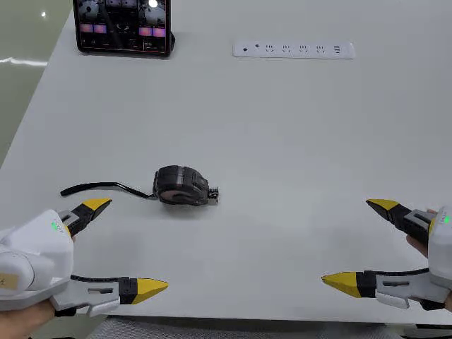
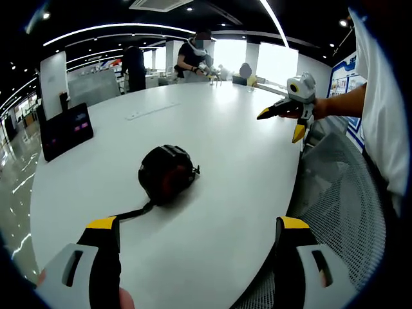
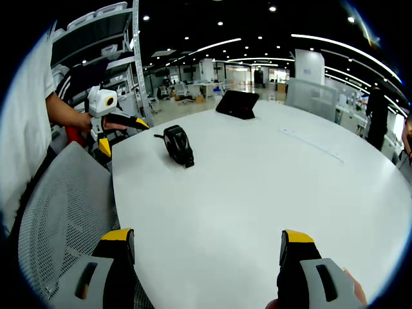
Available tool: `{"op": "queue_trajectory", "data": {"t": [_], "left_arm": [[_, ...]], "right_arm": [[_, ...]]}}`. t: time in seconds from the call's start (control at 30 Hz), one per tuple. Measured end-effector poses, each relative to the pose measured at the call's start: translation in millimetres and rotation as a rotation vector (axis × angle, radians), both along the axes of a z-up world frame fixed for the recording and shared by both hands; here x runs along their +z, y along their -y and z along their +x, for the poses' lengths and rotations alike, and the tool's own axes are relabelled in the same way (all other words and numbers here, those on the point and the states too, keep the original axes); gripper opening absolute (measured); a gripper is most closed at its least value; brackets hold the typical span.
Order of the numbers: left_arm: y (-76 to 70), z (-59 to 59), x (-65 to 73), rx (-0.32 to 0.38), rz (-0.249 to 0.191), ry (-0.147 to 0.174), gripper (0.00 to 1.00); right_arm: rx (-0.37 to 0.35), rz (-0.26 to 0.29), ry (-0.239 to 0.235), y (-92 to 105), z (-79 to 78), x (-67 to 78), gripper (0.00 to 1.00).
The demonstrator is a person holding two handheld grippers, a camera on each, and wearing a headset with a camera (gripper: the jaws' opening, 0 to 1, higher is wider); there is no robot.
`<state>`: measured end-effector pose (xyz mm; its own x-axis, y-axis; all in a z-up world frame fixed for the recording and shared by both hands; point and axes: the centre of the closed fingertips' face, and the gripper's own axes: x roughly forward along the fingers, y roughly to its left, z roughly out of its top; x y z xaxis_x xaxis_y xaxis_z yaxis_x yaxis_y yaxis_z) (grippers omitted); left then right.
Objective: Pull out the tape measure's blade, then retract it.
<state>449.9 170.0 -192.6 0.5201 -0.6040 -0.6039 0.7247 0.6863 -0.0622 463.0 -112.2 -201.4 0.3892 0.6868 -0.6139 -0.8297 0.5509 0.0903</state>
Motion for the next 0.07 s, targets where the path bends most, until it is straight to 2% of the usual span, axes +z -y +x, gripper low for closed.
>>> {"op": "queue_trajectory", "data": {"t": [0.07], "left_arm": [[-0.2, 0.2, -0.3, -0.003, 0.005, 0.004, 0.98]], "right_arm": [[0.000, -0.001, -0.001, 0.6, -0.4, -0.2, 0.93]]}}
